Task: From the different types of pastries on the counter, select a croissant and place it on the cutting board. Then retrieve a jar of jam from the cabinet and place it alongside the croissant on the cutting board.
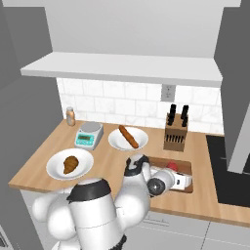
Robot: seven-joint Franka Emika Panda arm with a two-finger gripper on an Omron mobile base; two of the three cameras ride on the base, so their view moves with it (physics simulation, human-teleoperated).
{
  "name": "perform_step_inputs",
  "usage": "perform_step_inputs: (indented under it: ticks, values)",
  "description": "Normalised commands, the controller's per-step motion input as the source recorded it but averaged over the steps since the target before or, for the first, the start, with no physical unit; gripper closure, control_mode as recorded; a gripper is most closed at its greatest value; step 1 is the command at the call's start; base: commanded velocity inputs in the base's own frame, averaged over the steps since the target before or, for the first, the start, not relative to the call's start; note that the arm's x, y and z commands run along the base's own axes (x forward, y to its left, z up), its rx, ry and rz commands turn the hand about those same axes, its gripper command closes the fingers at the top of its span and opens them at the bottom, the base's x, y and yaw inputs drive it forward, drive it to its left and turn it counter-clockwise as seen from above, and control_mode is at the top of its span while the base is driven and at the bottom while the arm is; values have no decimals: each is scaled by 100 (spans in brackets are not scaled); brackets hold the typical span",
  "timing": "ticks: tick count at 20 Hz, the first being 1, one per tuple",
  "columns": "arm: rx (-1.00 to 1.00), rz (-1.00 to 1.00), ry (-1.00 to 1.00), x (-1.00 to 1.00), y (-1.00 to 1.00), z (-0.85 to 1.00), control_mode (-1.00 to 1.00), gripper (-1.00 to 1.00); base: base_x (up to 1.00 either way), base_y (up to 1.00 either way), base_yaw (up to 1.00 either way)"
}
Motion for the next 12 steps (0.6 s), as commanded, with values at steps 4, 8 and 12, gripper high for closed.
perform_step_inputs:
  ticks: [4, 8, 12]
  values:
    - [-8, 0, 0, 13, -9, -36, -100, 100, 0, 0, 0]
    - [-5, 0, 5, 3, -5, -38, -100, 100, 0, 0, 0]
    - [-1, 0, 21, 0, 10, -53, -100, -100, 0, 0, 0]
